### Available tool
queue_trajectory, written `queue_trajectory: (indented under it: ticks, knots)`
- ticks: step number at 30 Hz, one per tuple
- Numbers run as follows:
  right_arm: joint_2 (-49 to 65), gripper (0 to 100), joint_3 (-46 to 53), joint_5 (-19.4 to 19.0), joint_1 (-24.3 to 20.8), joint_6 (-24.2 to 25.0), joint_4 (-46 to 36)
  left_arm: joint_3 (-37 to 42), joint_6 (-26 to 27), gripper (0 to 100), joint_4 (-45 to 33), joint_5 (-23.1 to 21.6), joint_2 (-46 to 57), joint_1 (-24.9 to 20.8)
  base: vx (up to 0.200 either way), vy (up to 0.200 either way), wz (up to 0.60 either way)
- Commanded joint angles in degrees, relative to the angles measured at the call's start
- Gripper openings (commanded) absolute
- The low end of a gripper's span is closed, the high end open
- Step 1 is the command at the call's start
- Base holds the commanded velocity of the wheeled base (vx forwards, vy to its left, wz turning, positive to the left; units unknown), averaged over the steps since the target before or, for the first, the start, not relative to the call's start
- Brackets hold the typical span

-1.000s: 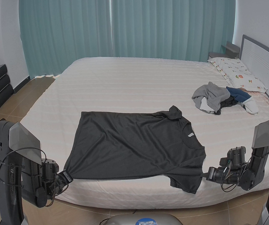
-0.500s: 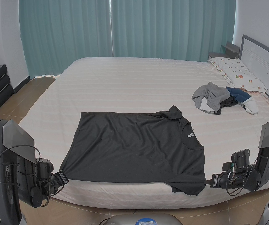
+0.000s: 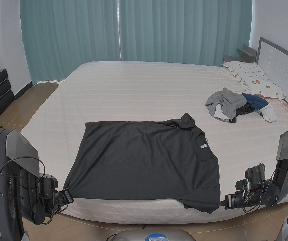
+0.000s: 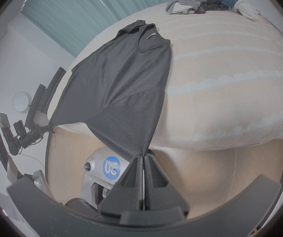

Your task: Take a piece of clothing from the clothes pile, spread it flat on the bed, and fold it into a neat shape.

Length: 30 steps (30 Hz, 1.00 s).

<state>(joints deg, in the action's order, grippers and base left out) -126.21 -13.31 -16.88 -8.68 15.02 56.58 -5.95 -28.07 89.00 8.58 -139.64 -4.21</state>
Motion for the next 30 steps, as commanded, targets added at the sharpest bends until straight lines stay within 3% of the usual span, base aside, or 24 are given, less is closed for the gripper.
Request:
queue_trajectory:
  ticks: [1, 9, 10, 18, 20, 30]
  knots:
    - [-1.1, 0, -0.1, 0.1, -0.2, -0.1, -0.1, 0.4, 0.1, 0, 1.0, 0.0, -1.3, -0.1, 0.0, 0.0, 0.0]
    - [-2.6, 0, -1.5, 0.2, 0.1, 0.0, 0.3, 0.8, 0.7, 0, 1.0, -0.1, -2.5, -0.6, 0.0, 0.0, 0.0]
    - [-2.6, 100, -1.5, 0.2, 0.1, 0.0, 0.3, 0.8, 0.7, 100, 1.0, -0.1, -2.5, -0.6, 0.0, 0.0, 0.0]
    - [-1.7, 100, -3.3, 0.3, 1.7, 2.7, 3.8, 0.8, 0.7, 100, 1.0, 0.5, 0.2, -0.9, 0.0, 0.0, 0.0]
    - [0.1, 100, -4.0, 0.3, 2.4, 5.3, 4.8, 0.8, 0.7, 100, 1.0, 0.5, 3.1, -0.8, 0.0, 0.0, 0.0]
    - [1.8, 100, -4.4, 0.1, 0.1, 10.4, 5.2, -0.1, -0.8, 100, 1.0, -0.3, 7.0, -0.5, 0.0, 0.0, 0.0]
